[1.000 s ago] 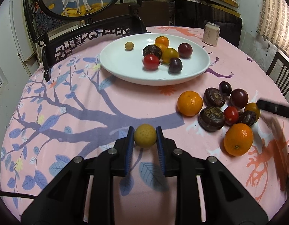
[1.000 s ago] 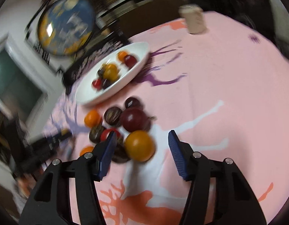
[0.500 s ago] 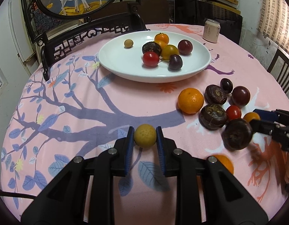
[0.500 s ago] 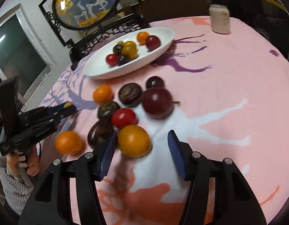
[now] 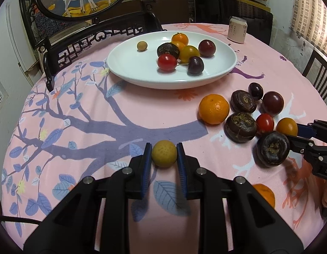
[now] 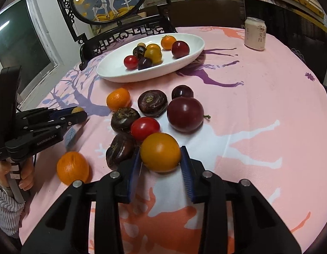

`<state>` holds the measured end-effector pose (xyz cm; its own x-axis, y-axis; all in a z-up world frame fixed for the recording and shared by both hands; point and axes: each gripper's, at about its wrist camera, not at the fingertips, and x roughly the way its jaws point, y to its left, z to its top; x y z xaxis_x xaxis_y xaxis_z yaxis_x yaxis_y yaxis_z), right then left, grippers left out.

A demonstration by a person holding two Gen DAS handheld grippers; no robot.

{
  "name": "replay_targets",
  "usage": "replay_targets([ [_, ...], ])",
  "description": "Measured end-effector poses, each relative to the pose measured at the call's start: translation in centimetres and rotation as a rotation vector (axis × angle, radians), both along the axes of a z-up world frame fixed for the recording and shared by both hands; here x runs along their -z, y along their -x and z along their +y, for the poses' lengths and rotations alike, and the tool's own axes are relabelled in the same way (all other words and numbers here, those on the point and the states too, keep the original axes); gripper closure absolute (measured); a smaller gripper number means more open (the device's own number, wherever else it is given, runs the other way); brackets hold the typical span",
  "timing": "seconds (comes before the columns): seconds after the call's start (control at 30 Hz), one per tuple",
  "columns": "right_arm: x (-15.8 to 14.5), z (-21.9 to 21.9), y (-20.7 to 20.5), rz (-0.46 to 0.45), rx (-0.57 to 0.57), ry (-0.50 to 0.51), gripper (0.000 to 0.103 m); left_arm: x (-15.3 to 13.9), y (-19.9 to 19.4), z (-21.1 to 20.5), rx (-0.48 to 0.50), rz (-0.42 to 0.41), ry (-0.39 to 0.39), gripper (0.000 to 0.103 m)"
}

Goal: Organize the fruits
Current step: 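Carry the yellow-green fruit and yellow-orange tomato onto the plate and release both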

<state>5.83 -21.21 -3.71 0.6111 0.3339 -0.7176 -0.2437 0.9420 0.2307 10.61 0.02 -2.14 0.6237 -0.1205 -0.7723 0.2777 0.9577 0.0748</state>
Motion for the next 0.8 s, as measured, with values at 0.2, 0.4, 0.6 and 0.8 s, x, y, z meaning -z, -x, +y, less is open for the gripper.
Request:
replay_targets([
  [0.2,-2.2,-2.0,-0.1,-0.067,0.058,-0.097,0.066,-1.9,-0.9,0.6,-0.011,-0.015,0.065,0.079],
  [0.4,-5.4,-1.4,-5.1,-0.095,0.087,-0.113,0.066,-4.9,-5.9,-0.2,-0.044,-0.035,0.089,0.079],
  [0.6,-5.7,1.1,-11.5,-0.094,0.081,-0.094,0.066,-4.4,-10.5,-1.8,-0.087,-0.041,0.056,0.079],
  [0.8,-4.3,1.7,-13.3,-0.07,0.05,-0.073,0.062,-3.5,-11.4,-1.3,-0.094,-0.036,0.066,0.049],
])
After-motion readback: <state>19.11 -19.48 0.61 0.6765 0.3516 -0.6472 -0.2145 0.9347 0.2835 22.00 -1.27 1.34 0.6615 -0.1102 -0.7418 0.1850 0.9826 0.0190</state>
